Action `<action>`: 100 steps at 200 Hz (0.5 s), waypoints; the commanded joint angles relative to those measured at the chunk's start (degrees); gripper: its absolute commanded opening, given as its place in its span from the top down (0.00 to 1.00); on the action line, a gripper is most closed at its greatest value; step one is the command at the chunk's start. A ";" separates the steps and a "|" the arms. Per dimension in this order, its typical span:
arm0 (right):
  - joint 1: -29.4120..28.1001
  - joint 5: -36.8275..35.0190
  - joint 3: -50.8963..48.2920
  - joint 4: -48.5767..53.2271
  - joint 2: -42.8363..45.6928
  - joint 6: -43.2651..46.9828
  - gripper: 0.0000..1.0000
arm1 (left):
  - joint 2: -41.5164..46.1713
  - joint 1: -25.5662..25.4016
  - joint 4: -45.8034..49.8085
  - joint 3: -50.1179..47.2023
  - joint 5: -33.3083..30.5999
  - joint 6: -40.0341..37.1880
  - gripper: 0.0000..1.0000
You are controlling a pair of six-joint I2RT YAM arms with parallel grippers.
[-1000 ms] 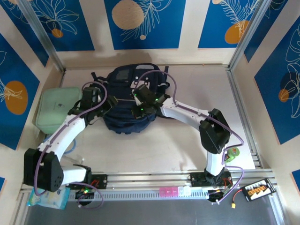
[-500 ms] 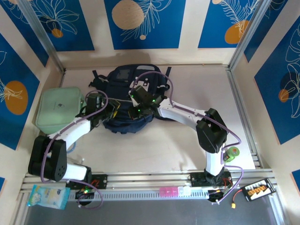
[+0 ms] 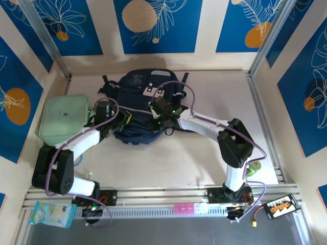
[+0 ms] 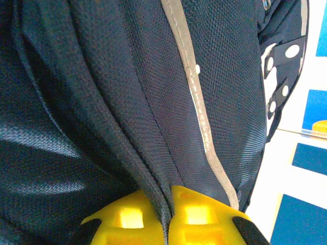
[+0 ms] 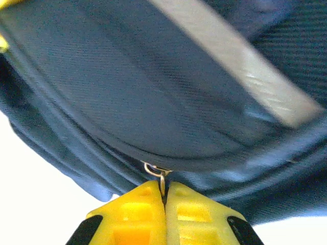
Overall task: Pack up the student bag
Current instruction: Zip the student bag at the center of the table.
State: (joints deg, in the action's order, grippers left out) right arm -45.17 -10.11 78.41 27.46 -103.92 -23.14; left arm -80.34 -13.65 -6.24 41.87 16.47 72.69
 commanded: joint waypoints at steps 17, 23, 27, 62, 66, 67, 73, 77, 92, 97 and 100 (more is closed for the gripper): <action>4.70 -7.30 -1.38 5.73 3.60 4.93 0.96 | 0.52 0.33 -1.75 0.15 0.09 -2.98 1.00; 5.43 -7.91 -0.99 6.07 3.41 5.19 0.96 | 0.50 0.33 -1.63 0.02 0.29 -3.22 1.00; 5.95 -8.19 -0.71 6.23 3.18 5.48 0.95 | 0.48 0.37 -1.46 0.05 0.55 -3.45 1.00; 9.61 -8.63 4.21 6.88 -0.42 7.04 0.93 | 0.51 0.27 1.07 0.24 3.00 -6.21 1.00; 9.83 -8.78 5.12 7.17 -1.00 7.18 0.93 | 0.61 0.29 1.49 0.19 3.25 -6.67 1.00; 9.92 -8.78 5.37 7.21 -1.10 7.16 0.93 | 0.61 0.29 1.58 0.17 3.28 -6.72 1.00; 10.33 -8.95 6.64 7.63 -1.90 7.13 0.93 | 0.69 0.29 2.34 0.15 3.54 -7.39 1.00; 10.59 -8.92 7.30 7.91 -2.35 7.02 0.93 | 0.76 0.28 2.87 0.24 3.74 -7.99 1.00; 11.39 -9.20 9.71 9.15 -3.75 6.16 0.94 | 0.58 0.27 4.93 0.47 4.77 -10.08 1.00; 11.62 -9.44 10.43 9.60 -4.10 5.65 0.95 | 0.49 0.35 5.48 0.50 5.14 -10.69 1.00; 11.67 -9.61 10.62 9.82 -4.21 5.43 0.95 | 0.36 0.30 5.79 0.57 5.32 -11.05 1.00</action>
State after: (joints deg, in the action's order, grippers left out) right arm -36.77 -12.69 85.21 33.47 -106.17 -16.93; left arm -80.34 -13.89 -6.15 41.89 19.29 67.70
